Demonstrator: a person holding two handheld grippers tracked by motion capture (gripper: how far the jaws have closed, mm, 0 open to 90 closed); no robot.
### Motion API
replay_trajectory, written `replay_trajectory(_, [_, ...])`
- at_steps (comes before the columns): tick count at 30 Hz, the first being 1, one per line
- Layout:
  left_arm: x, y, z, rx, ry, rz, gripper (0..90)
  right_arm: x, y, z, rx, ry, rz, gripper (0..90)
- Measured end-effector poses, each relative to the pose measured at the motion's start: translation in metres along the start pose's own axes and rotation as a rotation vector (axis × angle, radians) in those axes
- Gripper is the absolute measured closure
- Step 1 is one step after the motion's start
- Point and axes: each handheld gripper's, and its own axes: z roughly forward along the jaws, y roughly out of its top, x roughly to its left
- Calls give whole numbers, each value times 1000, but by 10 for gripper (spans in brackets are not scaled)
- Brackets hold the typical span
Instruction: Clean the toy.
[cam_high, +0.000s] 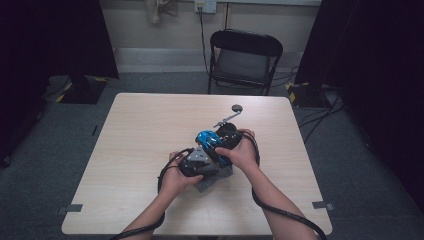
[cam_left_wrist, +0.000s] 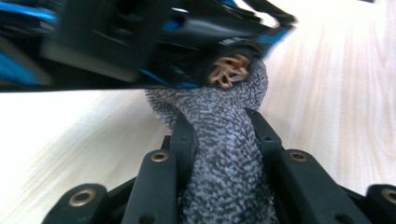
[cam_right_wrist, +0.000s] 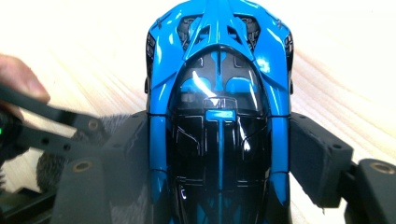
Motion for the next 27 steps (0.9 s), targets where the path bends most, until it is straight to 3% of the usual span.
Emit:
replay_trajectory(10, [-9, 1, 3, 14, -33, 36, 689, -5, 1, -5, -6, -9, 17, 285])
replay_trajectory(14, [-10, -3, 0, 36, -40, 40, 689, -16, -5, -8, -4, -17, 39, 285])
replay_trajectory(27, [4, -15, -22, 44, 20, 17, 689, -44, -24, -20, -5, -59, 93, 285])
